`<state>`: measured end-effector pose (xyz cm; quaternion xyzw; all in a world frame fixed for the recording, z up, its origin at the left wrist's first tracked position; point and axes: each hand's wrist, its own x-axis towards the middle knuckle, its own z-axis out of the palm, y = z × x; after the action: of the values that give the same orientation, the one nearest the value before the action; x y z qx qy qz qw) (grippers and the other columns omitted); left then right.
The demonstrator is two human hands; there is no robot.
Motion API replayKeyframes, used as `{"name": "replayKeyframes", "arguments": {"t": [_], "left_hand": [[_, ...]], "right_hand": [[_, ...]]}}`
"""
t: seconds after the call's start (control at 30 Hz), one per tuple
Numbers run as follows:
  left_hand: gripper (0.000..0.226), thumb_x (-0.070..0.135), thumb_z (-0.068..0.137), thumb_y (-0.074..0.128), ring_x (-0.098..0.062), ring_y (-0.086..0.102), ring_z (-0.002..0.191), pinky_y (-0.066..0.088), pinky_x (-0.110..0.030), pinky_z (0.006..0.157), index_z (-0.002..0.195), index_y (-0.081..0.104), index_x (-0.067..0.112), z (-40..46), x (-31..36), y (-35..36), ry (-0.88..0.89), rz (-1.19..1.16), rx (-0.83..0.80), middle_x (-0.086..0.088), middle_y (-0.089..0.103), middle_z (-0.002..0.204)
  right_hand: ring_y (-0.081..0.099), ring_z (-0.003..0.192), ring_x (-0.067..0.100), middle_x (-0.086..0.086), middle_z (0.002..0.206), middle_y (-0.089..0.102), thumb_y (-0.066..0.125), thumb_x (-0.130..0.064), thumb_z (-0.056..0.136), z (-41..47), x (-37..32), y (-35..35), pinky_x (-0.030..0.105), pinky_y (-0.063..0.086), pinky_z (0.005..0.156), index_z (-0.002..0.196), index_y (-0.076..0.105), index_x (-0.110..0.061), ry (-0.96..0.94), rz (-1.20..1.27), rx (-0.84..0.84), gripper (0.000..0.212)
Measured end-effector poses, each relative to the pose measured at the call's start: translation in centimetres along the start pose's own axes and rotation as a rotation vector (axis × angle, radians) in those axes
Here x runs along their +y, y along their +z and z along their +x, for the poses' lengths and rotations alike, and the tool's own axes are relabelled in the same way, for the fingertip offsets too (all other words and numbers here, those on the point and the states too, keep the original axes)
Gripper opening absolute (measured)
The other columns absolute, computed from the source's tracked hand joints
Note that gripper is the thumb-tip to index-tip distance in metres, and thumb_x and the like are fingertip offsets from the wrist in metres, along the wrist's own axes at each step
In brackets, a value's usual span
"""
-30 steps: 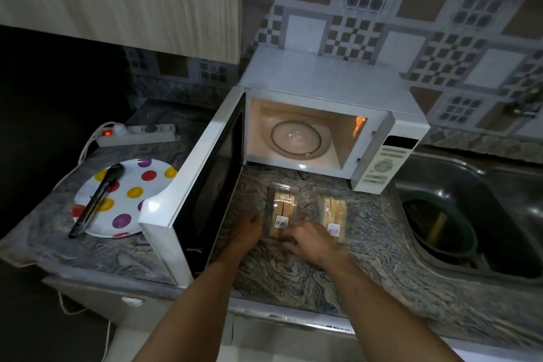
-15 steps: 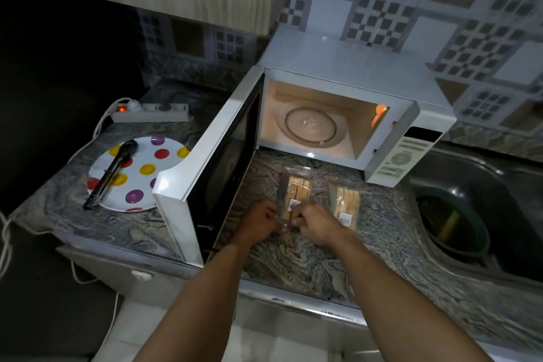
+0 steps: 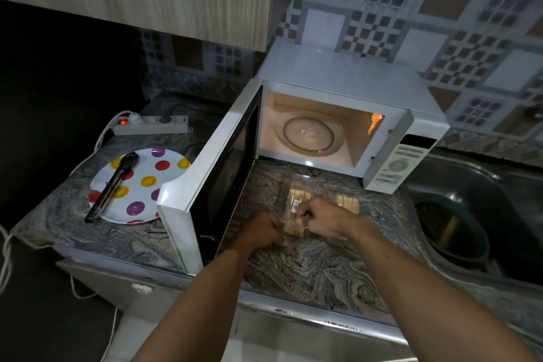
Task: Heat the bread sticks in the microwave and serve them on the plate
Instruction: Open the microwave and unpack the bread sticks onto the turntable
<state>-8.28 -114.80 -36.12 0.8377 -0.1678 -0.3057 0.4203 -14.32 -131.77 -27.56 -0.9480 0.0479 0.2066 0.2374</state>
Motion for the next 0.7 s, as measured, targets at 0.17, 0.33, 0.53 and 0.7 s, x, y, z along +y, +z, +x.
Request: {"name": "replayKeyframes", "arguments": {"t": [0.17, 0.33, 0.53, 0.7], "left_hand": [[0.033, 0.027, 0.070, 0.065, -0.024, 0.062, 0.097, 0.052, -0.034, 0.089, 0.099, 0.071, 0.013, 1.7, 1.9, -0.9, -0.124, 0.138, 0.033, -0.008, 0.068, 0.109], [0.045, 0.031, 0.098, 0.043, -0.031, 0.038, 0.135, 0.031, -0.037, 0.112, 0.137, 0.051, 0.012, 3.7, 0.6, 0.6, -0.005, 0.324, 0.282, -0.013, 0.044, 0.147], [0.054, 0.041, 0.102, 0.019, -0.021, 0.007, 0.150, 0.005, -0.046, 0.120, 0.151, 0.033, 0.024, 4.5, -2.1, 3.4, 0.124, 0.496, 0.391, 0.006, 0.020, 0.162], [0.059, 0.046, 0.094, 0.025, -0.019, 0.009, 0.150, -0.002, -0.046, 0.121, 0.148, 0.039, 0.028, 4.6, -2.9, 4.0, 0.149, 0.475, 0.405, 0.012, 0.025, 0.160]], "right_hand": [[0.063, 0.085, 0.015, -0.006, 0.090, 0.070, 0.057, -0.017, 0.084, -0.9, -2.0, -5.9, 0.033, 0.053, 0.075, 0.085, 0.069, -0.027, -0.071, -0.159, 0.097, 0.015], [0.063, 0.075, 0.015, -0.003, 0.086, 0.066, 0.056, -0.021, 0.090, -0.1, -3.0, -9.3, 0.036, 0.056, 0.070, 0.099, 0.065, -0.025, -0.053, -0.270, 0.322, 0.013], [0.060, 0.065, 0.026, 0.008, 0.089, 0.063, 0.050, -0.018, 0.099, 1.6, -2.7, -5.5, 0.035, 0.049, 0.054, 0.141, 0.039, -0.015, -0.028, -0.031, 0.810, 0.043], [0.063, 0.100, 0.034, 0.014, 0.138, 0.049, 0.052, -0.035, 0.098, 2.3, -2.1, 1.2, 0.040, 0.053, 0.081, 0.143, 0.038, -0.017, 0.127, -0.075, 0.622, 0.050]]}}
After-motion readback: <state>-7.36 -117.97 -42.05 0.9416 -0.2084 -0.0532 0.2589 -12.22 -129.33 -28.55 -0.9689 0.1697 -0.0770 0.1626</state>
